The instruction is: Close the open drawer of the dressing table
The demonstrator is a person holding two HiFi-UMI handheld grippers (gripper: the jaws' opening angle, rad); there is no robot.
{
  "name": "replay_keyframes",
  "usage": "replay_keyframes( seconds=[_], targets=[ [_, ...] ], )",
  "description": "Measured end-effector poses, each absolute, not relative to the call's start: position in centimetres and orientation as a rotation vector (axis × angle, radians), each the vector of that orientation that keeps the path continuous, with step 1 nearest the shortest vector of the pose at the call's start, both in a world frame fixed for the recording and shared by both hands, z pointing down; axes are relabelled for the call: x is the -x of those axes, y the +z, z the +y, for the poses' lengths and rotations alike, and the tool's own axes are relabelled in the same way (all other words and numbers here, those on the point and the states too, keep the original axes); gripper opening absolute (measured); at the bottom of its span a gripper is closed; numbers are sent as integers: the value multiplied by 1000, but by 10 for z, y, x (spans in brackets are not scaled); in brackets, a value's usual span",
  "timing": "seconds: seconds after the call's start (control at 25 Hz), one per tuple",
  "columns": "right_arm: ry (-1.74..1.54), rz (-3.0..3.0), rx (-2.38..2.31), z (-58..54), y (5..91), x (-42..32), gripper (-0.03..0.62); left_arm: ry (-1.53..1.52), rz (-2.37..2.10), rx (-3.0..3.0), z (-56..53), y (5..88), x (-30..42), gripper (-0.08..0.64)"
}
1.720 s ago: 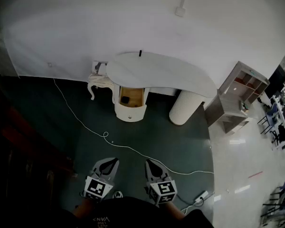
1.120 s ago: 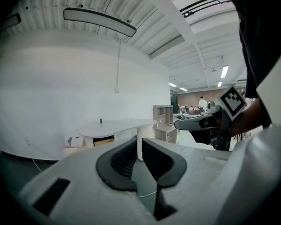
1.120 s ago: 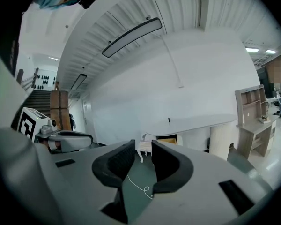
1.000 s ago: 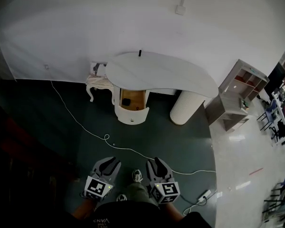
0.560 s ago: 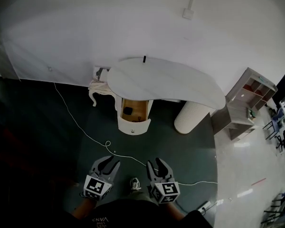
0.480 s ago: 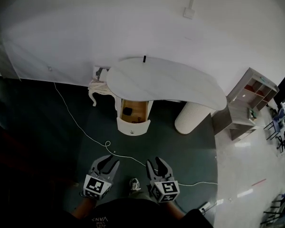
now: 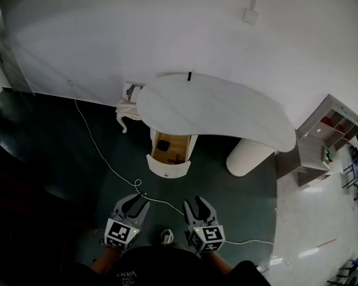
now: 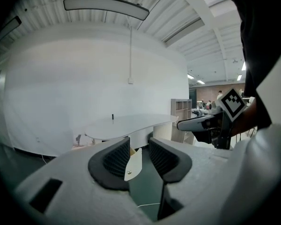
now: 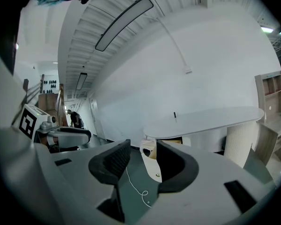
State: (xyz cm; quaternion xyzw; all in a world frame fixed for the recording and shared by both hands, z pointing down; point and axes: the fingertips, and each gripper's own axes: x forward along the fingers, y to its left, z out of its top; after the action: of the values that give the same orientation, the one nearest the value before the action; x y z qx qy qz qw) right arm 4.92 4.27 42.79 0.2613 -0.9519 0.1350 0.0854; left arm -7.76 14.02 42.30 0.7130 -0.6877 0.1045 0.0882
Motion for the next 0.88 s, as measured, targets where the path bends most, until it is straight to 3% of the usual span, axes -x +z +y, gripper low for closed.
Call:
replay_keyframes(
  seconds=[0.88],
  targets=[
    [425, -2680, -854, -39, 496, 14, 160, 391, -1900, -2065, 50, 502, 157, 120]
  ],
)
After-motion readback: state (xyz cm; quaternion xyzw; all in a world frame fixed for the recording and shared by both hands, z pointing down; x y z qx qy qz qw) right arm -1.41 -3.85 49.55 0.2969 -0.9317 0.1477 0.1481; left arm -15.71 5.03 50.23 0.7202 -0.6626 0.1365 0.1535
